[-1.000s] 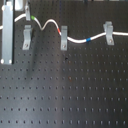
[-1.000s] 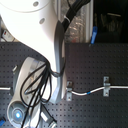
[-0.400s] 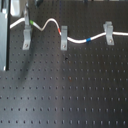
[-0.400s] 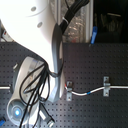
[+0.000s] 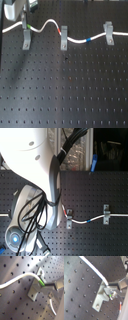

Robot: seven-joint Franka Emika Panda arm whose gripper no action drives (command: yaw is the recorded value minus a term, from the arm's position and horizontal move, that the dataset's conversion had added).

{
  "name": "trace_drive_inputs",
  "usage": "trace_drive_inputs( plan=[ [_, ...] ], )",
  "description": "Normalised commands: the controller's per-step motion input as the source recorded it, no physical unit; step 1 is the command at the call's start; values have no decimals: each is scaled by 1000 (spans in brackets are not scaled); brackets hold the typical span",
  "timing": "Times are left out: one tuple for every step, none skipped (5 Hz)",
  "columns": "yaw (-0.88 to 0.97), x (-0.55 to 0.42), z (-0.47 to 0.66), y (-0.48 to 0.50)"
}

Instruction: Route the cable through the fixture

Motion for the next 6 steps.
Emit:
trace_drive_inputs(
  plan=[
    [71,-289,37,66],
    [43,-283,81,226],
    [0,-156,105,380],
    [0,-195,156,333],
    [60,-349,248,82],
    [80,-322,41,76]
  ],
)
